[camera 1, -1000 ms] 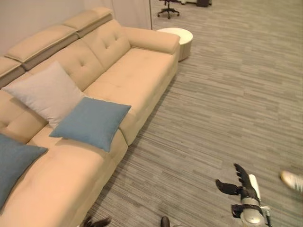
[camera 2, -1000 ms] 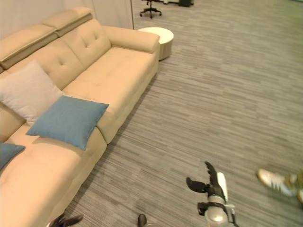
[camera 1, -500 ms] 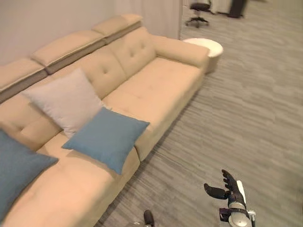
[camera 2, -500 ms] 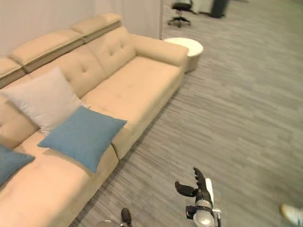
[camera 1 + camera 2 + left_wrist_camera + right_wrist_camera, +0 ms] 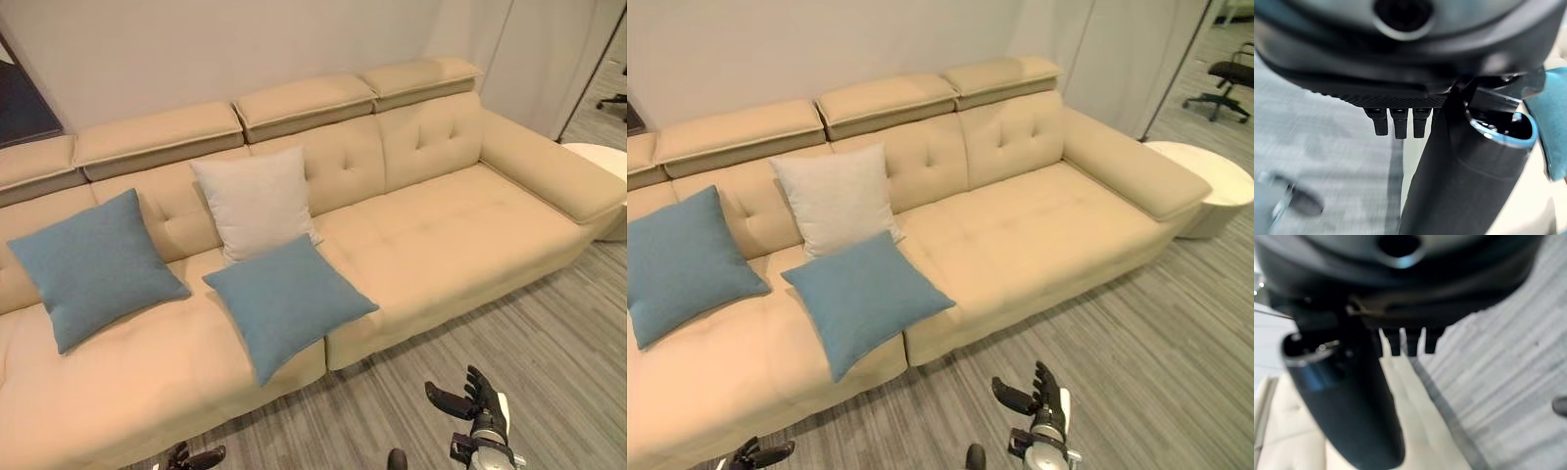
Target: Pick up all the scattered cushions and arrange them neatly on the sofa.
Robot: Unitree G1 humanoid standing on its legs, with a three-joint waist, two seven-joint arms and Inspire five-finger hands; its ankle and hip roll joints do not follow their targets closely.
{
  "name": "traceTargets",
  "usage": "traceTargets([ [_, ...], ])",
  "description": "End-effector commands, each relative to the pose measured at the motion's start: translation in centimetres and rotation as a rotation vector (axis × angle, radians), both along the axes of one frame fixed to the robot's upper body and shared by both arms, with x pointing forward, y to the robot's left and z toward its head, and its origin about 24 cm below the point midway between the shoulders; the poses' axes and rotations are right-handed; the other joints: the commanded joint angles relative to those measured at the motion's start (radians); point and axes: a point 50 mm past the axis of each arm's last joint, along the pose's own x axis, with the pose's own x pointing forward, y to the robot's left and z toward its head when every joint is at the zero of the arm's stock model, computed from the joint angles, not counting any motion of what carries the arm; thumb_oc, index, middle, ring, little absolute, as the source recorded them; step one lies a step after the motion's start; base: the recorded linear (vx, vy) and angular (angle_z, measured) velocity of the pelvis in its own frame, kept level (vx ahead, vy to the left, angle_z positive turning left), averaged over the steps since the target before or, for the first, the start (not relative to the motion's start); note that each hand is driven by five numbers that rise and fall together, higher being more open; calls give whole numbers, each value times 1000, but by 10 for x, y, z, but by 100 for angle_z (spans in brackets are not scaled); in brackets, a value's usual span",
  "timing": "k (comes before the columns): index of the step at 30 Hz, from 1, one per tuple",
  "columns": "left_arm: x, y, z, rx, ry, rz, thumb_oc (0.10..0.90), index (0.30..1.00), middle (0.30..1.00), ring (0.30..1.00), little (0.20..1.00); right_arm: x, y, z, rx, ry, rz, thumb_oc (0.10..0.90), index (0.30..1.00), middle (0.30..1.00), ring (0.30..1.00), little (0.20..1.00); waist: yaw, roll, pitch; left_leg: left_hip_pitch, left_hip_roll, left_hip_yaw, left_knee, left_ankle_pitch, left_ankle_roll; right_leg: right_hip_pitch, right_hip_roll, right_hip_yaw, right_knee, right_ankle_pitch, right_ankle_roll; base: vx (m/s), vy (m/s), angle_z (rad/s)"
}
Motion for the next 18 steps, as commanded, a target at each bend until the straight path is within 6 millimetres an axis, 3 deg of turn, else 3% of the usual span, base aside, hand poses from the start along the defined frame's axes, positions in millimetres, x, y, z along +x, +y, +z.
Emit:
traceTargets([
  [1,47,49,34,139,-231,21,800,900,900,900,900,43,-19,54,-130,-264,46,800,900,900,900,900,4,-43,16,87,5,0,10,-95,-27,-34,-50,64,55,-24,67,177,-318,31],
  [3,59,48,40,141,-280,-19,800,900,900,900,900,53,-31,71,-215,-286,78,800,900,900,900,900,3,-30,24,23,44,21,128,-38,-67,1,-22,26,50,-68,38,110,-266,42],
  [4,76,50,52,155,-365,-25,800,900,900,900,900,60,-36,82,-252,-317,76,800,900,900,900,900,4,-36,41,-42,67,77,239,2,-75,25,-20,-2,41,-82,18,17,-235,58],
  [5,88,49,61,153,-430,-32,800,900,900,900,900,66,-40,90,-284,-337,77,800,900,900,900,900,5,-44,58,-101,90,144,339,27,-63,47,-14,-19,30,-98,-1,9,-291,80],
  [7,108,50,76,166,-518,-48,800,900,900,900,900,76,-50,107,-338,-373,73,800,900,900,900,900,10,-53,79,-175,154,284,427,38,-41,98,17,-63,-4,-126,-25,58,-276,85],
  [9,119,48,85,144,-572,-53,800,900,900,900,900,83,-57,117,-346,-391,61,800,900,900,900,900,21,-54,79,-235,163,346,387,15,-37,133,35,-82,-39,-140,-25,175,-114,68],
  [10,122,48,89,142,-590,-70,800,900,900,900,900,86,-58,122,-356,-398,74,800,900,900,900,900,30,-51,75,-259,143,357,320,6,-25,145,40,-89,-54,-145,-24,269,31,44],
  [11,124,46,91,138,-605,-76,800,900,900,900,900,91,-58,126,-366,-408,90,800,900,900,900,900,41,-48,73,-267,120,355,231,40,-22,154,44,-87,-59,-148,-22,308,88,24],
  [12,125,48,93,146,-609,-77,800,900,900,900,900,96,-57,130,-372,-413,102,800,900,900,900,900,64,-42,76,-293,99,338,131,113,-38,170,61,-80,-67,-159,-21,312,93,13],
  [14,129,50,97,171,-613,-85,800,900,900,900,900,103,-56,131,-367,-414,97,800,900,900,900,900,98,-47,86,-354,90,324,28,166,-54,194,71,-73,-71,-177,-15,290,78,5],
  [16,119,51,89,172,-560,-117,800,900,900,900,900,108,-53,131,-363,-408,121,800,900,900,900,900,112,-34,61,-308,86,299,-20,182,-43,221,89,-62,-55,-209,3,391,151,6],
  [18,113,51,84,181,-520,-152,800,900,900,900,900,109,-53,133,-352,-418,125,800,900,900,900,900,118,-43,43,-300,58,280,9,178,-23,228,65,-45,5,-227,9,376,175,-18],
])
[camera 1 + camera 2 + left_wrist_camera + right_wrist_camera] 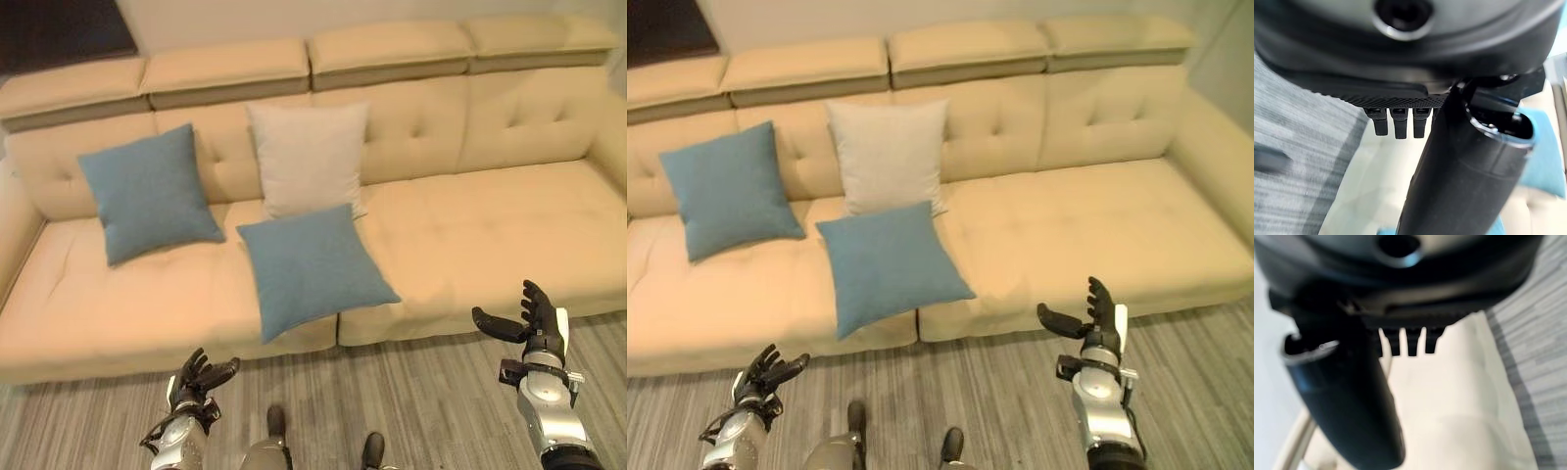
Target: Pick up all the scattered cushions and arrange them neatly on the sofa.
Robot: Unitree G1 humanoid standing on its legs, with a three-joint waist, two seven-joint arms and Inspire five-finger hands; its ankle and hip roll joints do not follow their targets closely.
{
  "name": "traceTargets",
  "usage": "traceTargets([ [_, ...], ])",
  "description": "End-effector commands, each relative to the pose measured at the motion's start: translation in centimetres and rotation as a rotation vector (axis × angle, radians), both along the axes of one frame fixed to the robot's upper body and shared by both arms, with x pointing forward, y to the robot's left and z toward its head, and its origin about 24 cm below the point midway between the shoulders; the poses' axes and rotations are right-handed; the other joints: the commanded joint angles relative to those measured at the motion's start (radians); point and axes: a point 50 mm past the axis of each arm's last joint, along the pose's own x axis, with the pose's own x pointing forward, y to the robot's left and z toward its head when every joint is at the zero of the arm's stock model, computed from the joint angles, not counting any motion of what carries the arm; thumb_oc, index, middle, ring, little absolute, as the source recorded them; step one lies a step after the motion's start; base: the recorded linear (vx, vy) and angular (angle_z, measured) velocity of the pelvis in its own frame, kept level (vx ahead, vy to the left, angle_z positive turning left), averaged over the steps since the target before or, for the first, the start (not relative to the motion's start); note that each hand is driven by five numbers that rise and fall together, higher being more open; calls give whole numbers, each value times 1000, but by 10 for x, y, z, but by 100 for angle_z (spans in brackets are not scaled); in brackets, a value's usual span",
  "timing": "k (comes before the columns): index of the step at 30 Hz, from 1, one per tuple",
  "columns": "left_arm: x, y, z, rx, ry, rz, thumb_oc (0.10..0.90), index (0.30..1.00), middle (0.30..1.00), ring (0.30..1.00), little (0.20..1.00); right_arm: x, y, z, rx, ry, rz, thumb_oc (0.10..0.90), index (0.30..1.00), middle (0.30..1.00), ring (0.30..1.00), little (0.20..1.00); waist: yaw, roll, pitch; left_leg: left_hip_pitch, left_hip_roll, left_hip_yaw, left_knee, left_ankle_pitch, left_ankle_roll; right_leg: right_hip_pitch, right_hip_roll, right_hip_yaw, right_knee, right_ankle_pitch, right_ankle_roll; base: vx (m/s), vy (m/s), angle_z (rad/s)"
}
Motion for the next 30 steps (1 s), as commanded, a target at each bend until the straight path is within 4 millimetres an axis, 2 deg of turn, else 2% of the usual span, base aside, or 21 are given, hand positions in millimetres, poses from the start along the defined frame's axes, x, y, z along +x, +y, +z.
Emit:
traceTargets([
  [1,8,33,24,180,-56,-82,800,900,900,900,900,19,-7,44,-79,-183,44,800,900,900,900,900,33,-55,-78,-72,-43,-28,128,9,56,136,-73,19,212,-219,117,344,217,-60],
  [3,4,34,18,173,-14,-89,800,900,900,900,900,27,-8,46,-14,-200,44,800,900,900,900,900,22,-58,-66,-33,-55,0,157,-35,91,54,-133,41,417,-134,160,223,205,-64],
  [4,4,34,18,173,-14,-89,800,900,900,900,900,27,-8,46,-15,-200,44,800,900,900,900,900,23,-57,-67,-35,-54,1,157,-35,91,51,-133,43,418,-134,160,207,204,-23],
  [5,3,34,16,163,3,-99,800,900,900,900,900,31,-9,48,11,-195,62,800,900,900,900,900,3,-49,-52,-9,-70,2,181,-71,117,-15,-158,77,572,-73,167,236,180,-6],
  [6,2,34,14,146,12,-90,800,900,900,900,900,31,-11,47,10,-177,72,800,900,900,900,900,-5,-39,-51,2,-73,-2,186,-78,125,-56,-163,94,632,-33,162,337,188,15],
  [7,3,33,14,135,6,-87,800,900,900,900,900,32,-11,49,19,-186,78,800,900,900,900,900,-11,-35,-52,11,-81,-10,190,-89,126,-65,-176,99,622,-28,163,335,38,3],
  [8,3,29,11,129,16,-112,800,900,900,900,900,32,-13,52,37,-202,74,800,900,900,900,900,-15,-32,-57,23,-89,-11,186,-107,121,-69,-213,83,554,-31,156,250,-17,18],
  [9,3,29,11,129,16,-113,800,900,900,900,900,32,-13,52,37,-202,74,800,900,900,900,900,-18,-31,-56,25,-90,-15,185,-108,121,-63,-213,78,551,-32,156,290,-90,28],
  [10,8,25,15,152,1,-171,800,900,900,900,900,34,-17,54,30,-196,67,800,900,900,900,900,-11,-27,-61,31,-90,-23,176,-123,102,-68,-261,43,427,-65,146,157,-72,37],
  [11,8,24,15,152,1,-171,800,900,900,900,900,34,-17,54,29,-196,67,800,900,900,900,900,-18,-25,-60,31,-90,-30,177,-125,101,-57,-260,33,420,-65,145,224,-152,26],
  [12,11,22,16,163,-4,-199,800,900,900,900,900,38,-16,57,27,-198,82,800,900,900,900,900,-21,-25,-56,32,-89,-41,177,-134,87,-71,-278,30,326,-67,145,121,-141,16],
  [14,22,17,22,191,-28,-242,800,900,900,900,900,50,-10,66,38,-230,100,800,900,900,900,900,-42,-31,-19,33,-101,-70,181,-145,69,-122,-274,144,224,-35,164,96,-140,22],
  [15,30,15,28,208,-54,-274,800,900,900,900,900,50,-9,65,54,-234,110,800,900,900,900,900,-40,-42,-18,20,-108,-76,185,-143,67,-121,-277,170,193,-39,173,3,-83,50],
  [16,36,10,32,201,-83,-292,800,900,900,900,900,59,-2,73,65,-265,138,800,900,900,900,900,-28,-54,-9,-3,-120,-76,200,-151,66,-123,-298,158,177,-15,188,-62,-89,67],
  [17,45,1,35,202,-108,-330,800,900,900,900,900,69,1,84,56,-286,161,800,900,900,900,900,-29,-46,0,-33,-127,-81,210,-152,62,-135,-301,147,167,8,197,-163,-96,70],
  [20,66,-22,44,160,-171,-405,800,900,900,900,900,96,17,116,20,-335,247,800,900,900,900,900,-40,-2,7,-136,-130,-100,197,-103,51,-230,-274,163,173,19,182,-183,-30,54],
  [21,76,-33,49,155,-200,-458,800,900,900,900,900,106,31,120,28,-334,298,800,900,900,900,900,-40,17,20,-166,-120,-111,176,-76,46,-263,-257,160,178,6,172,-121,-25,0],
  [26,96,-49,63,127,-260,-497,800,900,900,900,900,122,65,125,-35,-307,405,800,900,900,900,900,-42,46,55,-215,-96,-124,151,-43,35,-336,-232,168,202,-12,158,-30,-23,-11],
  [27,97,-49,63,127,-261,-496,800,900,900,900,900,122,65,126,-35,-308,405,800,900,900,900,900,-42,46,55,-216,-96,-123,152,-43,35,-337,-232,168,202,-12,158,-40,-29,-9],
  [28,106,-60,70,122,-291,-512,800,900,900,900,900,129,88,126,-20,-310,469,800,900,900,900,900,-40,56,74,-237,-91,-124,149,-35,30,-367,-226,172,209,-15,153,-39,-33,-5],
  [30,118,-68,81,121,-339,-519,800,900,900,900,900,135,107,127,33,-324,512,800,900,900,900,900,-38,64,92,-259,-89,-122,150,-26,24,-395,-223,179,212,-14,150,-41,-24,-6],
])
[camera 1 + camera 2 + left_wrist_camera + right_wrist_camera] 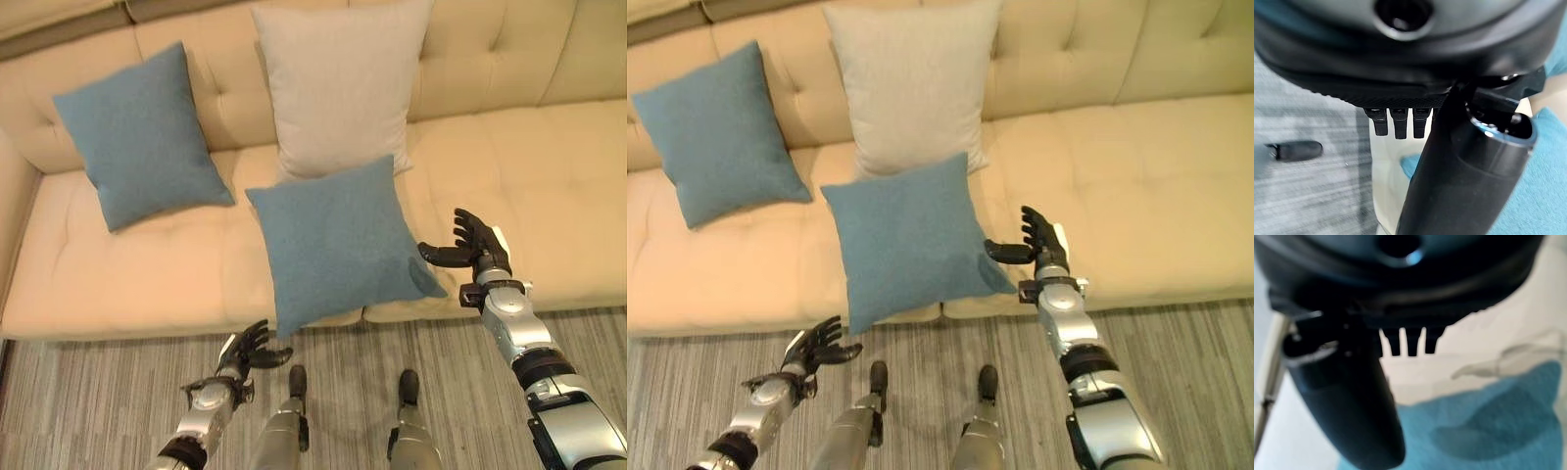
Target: Pick up all the scattered cushions and arrange them neatly on the sofa.
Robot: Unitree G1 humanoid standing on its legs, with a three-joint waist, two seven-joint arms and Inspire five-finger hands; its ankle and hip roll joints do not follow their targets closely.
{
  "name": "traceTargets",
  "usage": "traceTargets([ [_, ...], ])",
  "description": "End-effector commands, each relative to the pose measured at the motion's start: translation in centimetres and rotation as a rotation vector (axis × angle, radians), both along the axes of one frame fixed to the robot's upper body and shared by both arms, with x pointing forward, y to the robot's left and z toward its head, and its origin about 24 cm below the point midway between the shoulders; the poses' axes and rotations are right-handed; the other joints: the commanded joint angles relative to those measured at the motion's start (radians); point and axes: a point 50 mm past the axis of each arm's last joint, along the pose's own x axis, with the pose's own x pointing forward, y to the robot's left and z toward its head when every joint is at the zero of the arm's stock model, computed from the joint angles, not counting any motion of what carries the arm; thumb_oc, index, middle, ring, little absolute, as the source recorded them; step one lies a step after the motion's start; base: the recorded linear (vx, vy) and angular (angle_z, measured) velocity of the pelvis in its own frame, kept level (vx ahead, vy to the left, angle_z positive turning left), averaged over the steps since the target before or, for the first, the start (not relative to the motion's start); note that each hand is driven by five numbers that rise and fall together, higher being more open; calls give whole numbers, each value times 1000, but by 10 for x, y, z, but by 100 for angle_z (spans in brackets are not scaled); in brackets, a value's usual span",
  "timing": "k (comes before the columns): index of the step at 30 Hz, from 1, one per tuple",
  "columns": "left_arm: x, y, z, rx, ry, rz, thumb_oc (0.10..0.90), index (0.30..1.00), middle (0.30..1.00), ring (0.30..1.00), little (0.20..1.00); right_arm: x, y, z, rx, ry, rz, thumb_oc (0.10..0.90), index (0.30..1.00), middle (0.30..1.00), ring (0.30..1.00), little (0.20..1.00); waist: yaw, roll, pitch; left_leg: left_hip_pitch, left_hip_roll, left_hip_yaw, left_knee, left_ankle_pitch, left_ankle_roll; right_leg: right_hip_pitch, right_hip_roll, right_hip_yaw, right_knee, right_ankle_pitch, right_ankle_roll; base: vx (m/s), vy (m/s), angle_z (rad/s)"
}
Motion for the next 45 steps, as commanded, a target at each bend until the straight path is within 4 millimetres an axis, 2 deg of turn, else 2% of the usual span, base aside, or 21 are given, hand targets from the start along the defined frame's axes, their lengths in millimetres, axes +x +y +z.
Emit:
traceTargets([
  [1,38,1,42,-4,-201,19,800,900,900,900,900,20,28,47,8,-176,101,800,900,900,900,900,18,11,4,-51,11,-19,28,-54,-22,-26,-56,17,123,-114,39,-36,-15,1],
  [2,54,-6,59,-28,-253,16,800,900,900,900,900,26,49,50,58,-180,162,800,900,900,900,900,19,17,21,-73,15,-13,24,-42,-30,-56,-53,24,122,-107,38,-31,-22,6],
  [3,62,-8,69,-37,-286,19,800,900,900,900,900,29,57,52,59,-171,185,800,900,900,900,900,20,18,27,-84,16,-10,18,-34,-34,-69,-51,29,118,-103,38,-43,-27,-3],
  [5,82,-10,92,-28,-351,20,800,900,900,900,900,37,70,60,-1,-154,220,800,900,900,900,900,18,17,43,-107,20,-1,7,-17,-46,-95,-49,31,111,-92,40,-34,-30,-8],
  [6,82,-10,92,-28,-351,20,800,900,900,900,900,37,70,60,-1,-154,220,800,900,900,900,900,18,17,44,-107,20,-1,7,-17,-46,-95,-49,31,111,-92,40,-34,-45,-4],
  [8,100,-15,117,-12,-409,32,800,900,900,900,900,45,86,68,-32,-133,251,800,900,900,900,900,16,13,57,-125,24,4,-6,-4,-54,-119,-45,37,103,-81,41,-26,-42,-5],
  [11,124,-23,155,-10,-488,37,800,900,900,900,900,54,94,82,-33,-130,245,800,900,900,900,900,12,16,79,-149,24,9,-14,10,-62,-143,-50,37,96,-68,48,-12,-26,-16],
  [16,134,-31,180,-62,-545,37,800,900,900,900,900,56,96,79,51,-105,231,800,900,900,900,900,10,25,92,-158,23,13,-19,15,-66,-151,-55,34,93,-65,51,-1,0,-1],
  [18,142,-35,199,-43,-581,29,800,900,900,900,900,59,99,80,88,-91,237,800,900,900,900,900,10,29,98,-162,22,12,-16,15,-68,-152,-55,35,94,-63,51,0,0,0],
  [19,145,-38,217,-69,-632,14,800,900,900,900,900,60,103,77,106,-66,252,800,900,900,900,900,11,32,104,-167,23,11,-18,19,-70,-156,-56,33,93,-61,53,0,0,0],
  [22,146,-51,232,-158,-672,-27,800,900,900,900,900,57,116,66,176,-18,306,800,900,900,900,900,13,33,110,-167,22,13,-20,21,-70,-156,-55,31,90,-60,55,1,-3,1],
  [23,148,-58,236,-170,-669,-50,800,900,900,900,900,57,119,60,188,11,327,711,766,766,766,766,14,34,112,-168,21,14,-19,22,-70,-156,-55,32,90,-60,55,1,-14,3],
  [24,148,-63,240,-199,-677,-71,800,900,900,900,900,56,124,56,174,33,355,400,300,300,300,300,15,34,114,-169,21,11,-16,21,-71,-156,-55,31,90,-60,56,0,0,0],
  [26,146,-67,237,-252,-679,-102,800,900,900,900,900,55,131,54,132,50,397,400,300,300,300,300,14,31,116,-170,23,9,-15,22,-73,-155,-55,30,91,-61,56,0,0,0],
  [27,143,-70,228,-326,-649,-120,624,636,636,636,636,53,140,49,103,69,447,400,300,300,300,300,13,27,114,-170,23,11,-15,21,-74,-155,-53,31,89,-61,56,0,0,0],
  [28,147,-69,220,-339,-600,-93,400,300,300,300,300,52,142,45,107,91,457,400,300,300,300,300,10,24,110,-172,23,12,-13,21,-76,-156,-53,32,89,-60,56,0,0,0],
  [30,149,-82,220,-408,-579,-77,400,300,300,300,300,50,152,35,130,121,467,400,300,300,300,300,1,14,106,-176,25,11,-13,22,-77,-159,-51,30,88,-57,56,0,0,0],
  [33,147,-97,223,-380,-587,-131,400,300,300,300,300,49,153,32,224,110,418,400,300,300,300,300,-10,7,103,-177,27,11,-10,21,-78,-157,-49,31,89,-58,56,0,0,0],
  [39,139,-97,220,-319,-628,-201,400,300,300,300,300,43,150,32,398,17,379,400,300,300,300,300,-26,-11,91,-154,36,18,8,4,-77,-137,-43,39,99,-72,54,-2,-7,0],
  [41,133,-96,217,-333,-651,-210,400,300,300,300,300,36,145,35,456,-57,378,400,300,300,300,300,-36,-21,81,-127,44,20,12,-7,-74,-117,-37,42,107,-89,51,9,-50,0],
  [45,116,-99,205,-364,-674,-255,400,300,300,300,300,14,116,24,478,-142,323,400,300,300,300,300,-55,-36,57,-37,72,21,15,-28,-74,-49,-23,44,140,-139,42,35,-83,-4],
])
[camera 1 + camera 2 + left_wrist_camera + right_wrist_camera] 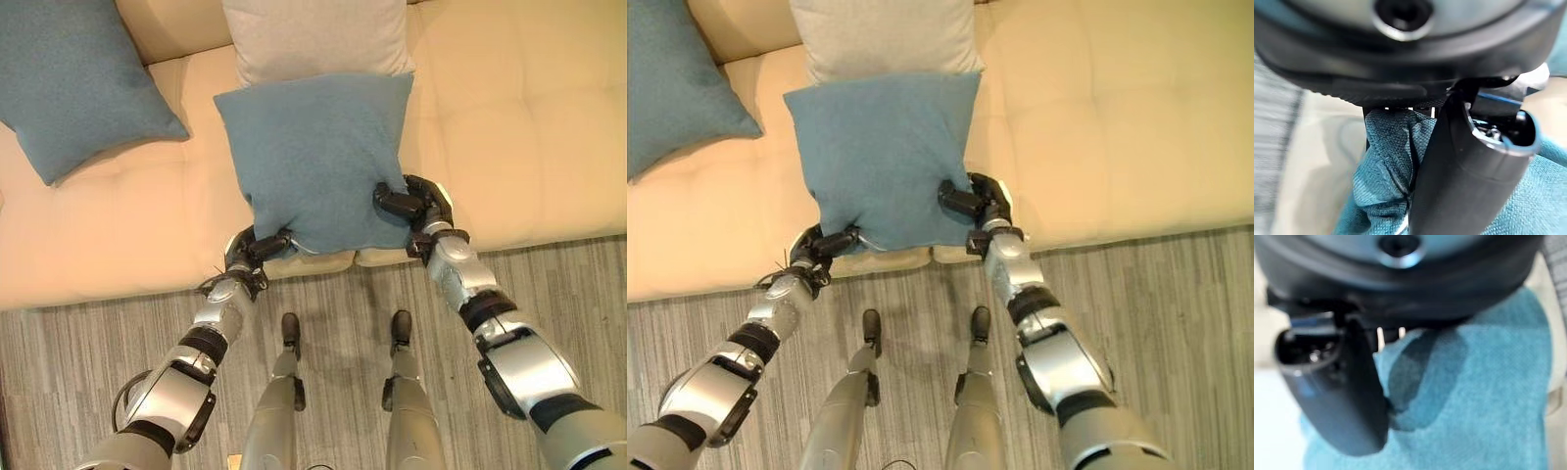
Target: Pick up all the scattered cushions and arrange them neatly on the sofa.
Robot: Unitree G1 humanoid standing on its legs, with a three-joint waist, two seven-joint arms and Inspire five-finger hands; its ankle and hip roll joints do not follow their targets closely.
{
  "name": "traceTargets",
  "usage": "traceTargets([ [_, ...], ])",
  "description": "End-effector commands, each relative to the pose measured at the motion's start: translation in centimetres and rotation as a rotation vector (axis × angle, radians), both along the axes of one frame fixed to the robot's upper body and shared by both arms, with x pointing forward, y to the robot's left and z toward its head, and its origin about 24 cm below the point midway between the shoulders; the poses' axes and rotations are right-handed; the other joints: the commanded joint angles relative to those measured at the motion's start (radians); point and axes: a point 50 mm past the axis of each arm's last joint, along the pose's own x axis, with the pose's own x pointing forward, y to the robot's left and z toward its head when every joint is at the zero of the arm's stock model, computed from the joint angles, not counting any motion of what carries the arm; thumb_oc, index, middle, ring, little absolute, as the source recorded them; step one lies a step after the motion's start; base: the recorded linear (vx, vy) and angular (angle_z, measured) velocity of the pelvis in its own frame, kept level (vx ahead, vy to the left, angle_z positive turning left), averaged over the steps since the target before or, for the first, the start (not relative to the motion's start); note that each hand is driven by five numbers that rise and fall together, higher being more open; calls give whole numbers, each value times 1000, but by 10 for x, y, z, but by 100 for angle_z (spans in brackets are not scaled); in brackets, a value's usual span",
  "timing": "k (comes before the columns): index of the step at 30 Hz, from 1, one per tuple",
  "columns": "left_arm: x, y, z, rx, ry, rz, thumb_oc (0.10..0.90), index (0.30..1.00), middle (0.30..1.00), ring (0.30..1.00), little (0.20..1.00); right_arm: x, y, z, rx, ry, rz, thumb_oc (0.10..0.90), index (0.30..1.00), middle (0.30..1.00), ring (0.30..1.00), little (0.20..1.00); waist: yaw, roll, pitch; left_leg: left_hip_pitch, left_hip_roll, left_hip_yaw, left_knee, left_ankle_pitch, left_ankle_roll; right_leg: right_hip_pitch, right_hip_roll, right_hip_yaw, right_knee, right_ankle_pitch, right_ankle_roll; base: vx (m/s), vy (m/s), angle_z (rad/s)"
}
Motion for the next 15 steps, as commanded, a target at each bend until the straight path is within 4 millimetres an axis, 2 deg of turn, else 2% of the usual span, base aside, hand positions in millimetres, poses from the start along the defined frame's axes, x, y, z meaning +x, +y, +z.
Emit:
traceTargets([
  [1,4,-82,78,-63,-388,-329,400,300,300,300,300,-17,44,3,85,-128,159,400,300,300,300,300,-24,-3,-78,5,56,-13,91,-100,-60,45,-36,18,136,-188,43,47,-134,-2],
  [3,-2,-81,72,-68,-388,-342,400,300,300,300,300,-24,40,-1,84,-140,157,400,300,300,300,300,-30,-7,-87,36,65,-13,84,-98,-61,65,-27,17,147,-200,40,36,-133,-2],
  [4,-15,-80,59,-90,-374,-362,400,300,300,300,300,-38,29,-9,73,-153,134,400,300,300,300,300,-41,-9,-99,100,94,-16,80,-101,-64,111,0,19,182,-238,30,37,-195,-5],
  [6,-26,-77,50,-108,-365,-367,400,300,300,300,300,-50,18,-15,97,-159,92,400,300,300,300,300,-46,-11,-119,166,138,-16,61,-84,-70,160,42,20,207,-274,10,21,-258,-15],
  [7,-32,-76,45,-117,-360,-370,400,300,300,300,300,-56,16,-19,104,-160,83,400,300,300,300,300,-46,-11,-131,188,157,-16,48,-68,-74,177,65,18,206,-279,-1,-38,-319,-39],
  [8,-41,-69,31,-135,-322,-350,400,300,300,300,300,-67,4,-26,86,-155,47,400,300,300,300,300,-52,-16,-162,227,185,-3,32,-43,-78,227,112,19,180,-286,-17,-74,-319,-40],
  [9,-44,-67,25,-148,-306,-337,400,300,300,300,300,-75,-6,-28,61,-158,17,400,300,300,300,300,-57,-24,-168,233,185,7,51,-43,-68,254,120,18,164,-286,-23,-110,-303,-39],
  [11,-50,-67,18,-158,-296,-333,400,300,300,300,300,-86,-19,-34,42,-148,-23,400,300,300,300,300,-68,-40,-181,257,157,13,126,-105,-38,278,122,24,140,-268,-32,-152,-177,-35],
  [13,-59,-58,8,-153,-278,-310,400,300,300,300,300,-97,-33,-41,-2,-125,-59,400,300,300,300,300,-82,-50,-220,301,61,-44,234,-211,-13,282,117,45,119,-237,-34,-96,-99,-52],
  [15,-73,-50,-7,-178,-241,-287,400,300,300,300,300,-107,-37,-49,2,-96,-66,400,300,300,300,300,-90,-40,-256,357,-34,-124,305,-267,1,271,144,99,115,-208,-28,-67,-12,-81],
])
